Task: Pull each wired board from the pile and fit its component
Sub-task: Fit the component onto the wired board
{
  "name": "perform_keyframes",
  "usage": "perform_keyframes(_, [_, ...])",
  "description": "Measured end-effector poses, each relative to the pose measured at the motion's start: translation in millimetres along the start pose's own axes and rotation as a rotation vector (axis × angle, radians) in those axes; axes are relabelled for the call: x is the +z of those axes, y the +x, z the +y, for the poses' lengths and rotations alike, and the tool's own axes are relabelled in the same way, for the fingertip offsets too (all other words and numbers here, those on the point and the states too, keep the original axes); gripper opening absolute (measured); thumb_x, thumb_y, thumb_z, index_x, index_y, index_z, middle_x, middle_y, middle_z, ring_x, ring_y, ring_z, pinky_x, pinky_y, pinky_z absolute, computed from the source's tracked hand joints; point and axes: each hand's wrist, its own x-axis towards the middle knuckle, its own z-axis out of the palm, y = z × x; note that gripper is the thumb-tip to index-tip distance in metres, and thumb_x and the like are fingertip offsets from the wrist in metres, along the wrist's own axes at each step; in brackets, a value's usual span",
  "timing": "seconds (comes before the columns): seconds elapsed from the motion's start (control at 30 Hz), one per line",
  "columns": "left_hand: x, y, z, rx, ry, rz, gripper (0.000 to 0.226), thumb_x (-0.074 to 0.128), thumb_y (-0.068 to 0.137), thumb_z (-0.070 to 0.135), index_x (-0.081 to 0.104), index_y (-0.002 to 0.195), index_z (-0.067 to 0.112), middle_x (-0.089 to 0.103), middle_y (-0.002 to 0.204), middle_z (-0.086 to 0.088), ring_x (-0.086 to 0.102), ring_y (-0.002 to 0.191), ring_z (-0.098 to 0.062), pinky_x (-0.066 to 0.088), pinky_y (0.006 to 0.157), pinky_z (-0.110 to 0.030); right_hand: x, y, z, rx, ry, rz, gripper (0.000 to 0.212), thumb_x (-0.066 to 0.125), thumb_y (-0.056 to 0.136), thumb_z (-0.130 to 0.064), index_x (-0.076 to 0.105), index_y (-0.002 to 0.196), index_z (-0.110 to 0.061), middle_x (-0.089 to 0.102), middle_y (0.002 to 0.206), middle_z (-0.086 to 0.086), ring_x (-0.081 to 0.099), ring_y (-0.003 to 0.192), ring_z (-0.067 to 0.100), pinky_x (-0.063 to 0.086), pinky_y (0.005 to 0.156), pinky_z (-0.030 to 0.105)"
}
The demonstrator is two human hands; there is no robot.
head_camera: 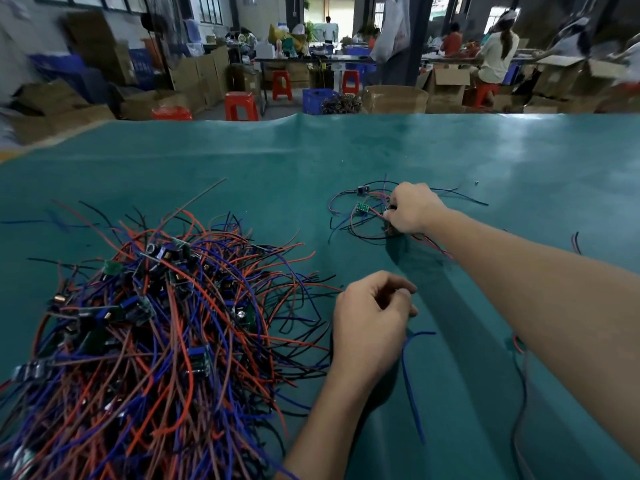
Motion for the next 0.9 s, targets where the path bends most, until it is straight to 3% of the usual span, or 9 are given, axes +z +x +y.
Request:
perform_keyframes(0.13, [-1.1,0.1,-0.1,-0.013,-0.065,0.034,0.017,0.059,0.091,0.009,0.073,0.086,0.019,0.073,0.068,0.002,0.064,0.063,-0.009,0.048,0.057,-0.016,-31.8,-6.0,-10.4,0.005,0.303,0.236,0.025,0.065,0.096,-0.028,0.074,0.098,-0.005,0.071,0.097,0.017,0.066,0.09,0.031,0.056,0.085,0.037])
perform_keyframes(0.27, [-1.9,-0.1,3.7,-0.032,-0.181,0.116,0.016,0.054,0.098,0.023,0.068,0.091,0.023,0.075,0.076,0.002,0.061,0.069,-0.007,0.045,0.055,-0.023,-90.6,-47.7,-20.8,-0.034,0.809,0.388,0.01,0.078,0.081,-0.013,0.07,0.086,-0.008,0.074,0.081,0.017,0.066,0.057,0.019,0.054,0.055,0.031])
perform_keyframes(0.33, [-2.6,-1.0,8.5,-0.043,-0.235,0.128,0.023,0.048,0.095,0.039,0.066,0.094,0.024,0.077,0.08,0.003,0.064,0.074,-0.009,0.045,0.054,-0.026,-99.0,-86.4,-17.0,-0.099,0.925,0.4,0.021,0.083,0.069,-0.013,0.068,0.084,-0.012,0.073,0.069,0.012,0.065,0.048,0.019,0.05,0.046,0.028])
perform_keyframes(0.4, [-5.0,-0.5,13.0,-0.057,-0.285,0.106,0.037,0.044,0.093,0.049,0.067,0.098,0.02,0.078,0.084,0.0,0.066,0.074,-0.009,0.044,0.049,-0.021,-81.7,-129.0,-14.4,-0.105,0.918,0.336,0.026,0.087,0.068,-0.011,0.069,0.086,-0.014,0.072,0.062,0.008,0.066,0.047,0.02,0.05,0.043,0.028])
perform_keyframes(0.47, [-5.7,-0.4,16.2,-0.038,-0.306,0.048,0.04,0.043,0.101,0.046,0.068,0.096,0.015,0.078,0.08,0.0,0.065,0.068,-0.01,0.041,0.046,-0.017,-49.3,-163.0,-15.3,-0.066,0.797,0.247,0.021,0.087,0.074,-0.015,0.071,0.086,-0.019,0.073,0.064,0.004,0.069,0.05,0.018,0.055,0.052,0.03])
perform_keyframes(0.6, [-5.0,-0.8,13.5,0.014,-0.246,0.007,0.031,0.052,0.104,0.016,0.07,0.079,0.012,0.064,0.063,0.009,0.051,0.054,-0.001,0.037,0.047,-0.015,2.6,-193.3,-15.9,-0.054,0.495,0.34,0.021,0.082,0.077,-0.025,0.074,0.096,-0.027,0.073,0.076,-0.009,0.069,0.062,0.01,0.056,0.07,0.028])
perform_keyframes(0.7, [-3.1,1.6,11.2,0.014,-0.225,0.019,0.025,0.052,0.102,0.007,0.071,0.085,0.006,0.068,0.073,0.003,0.053,0.062,-0.003,0.041,0.057,-0.017,10.5,-195.6,-3.7,-0.123,0.588,0.29,0.032,0.084,0.072,-0.02,0.074,0.101,-0.032,0.073,0.08,-0.016,0.066,0.061,0.002,0.048,0.065,0.01])
perform_keyframes(0.83, [-1.9,3.3,7.8,0.005,-0.205,0.023,0.028,0.048,0.103,0.006,0.069,0.088,0.018,0.062,0.067,0.012,0.048,0.053,0.002,0.037,0.052,-0.013,13.4,-187.7,10.5,-0.023,0.956,0.198,0.02,0.082,0.075,-0.032,0.078,0.094,-0.038,0.076,0.086,-0.01,0.063,0.069,0.024,0.054,0.071,0.036])
perform_keyframes(0.9, [-2.0,3.3,7.3,0.023,-0.191,-0.043,0.028,0.048,0.104,0.005,0.07,0.093,0.019,0.058,0.066,0.01,0.046,0.055,0.0,0.037,0.053,-0.013,15.7,-184.2,12.7,0.036,1.096,0.209,0.005,0.078,0.087,-0.031,0.079,0.09,-0.033,0.072,0.075,-0.005,0.052,0.061,0.015,0.047,0.061,0.03])
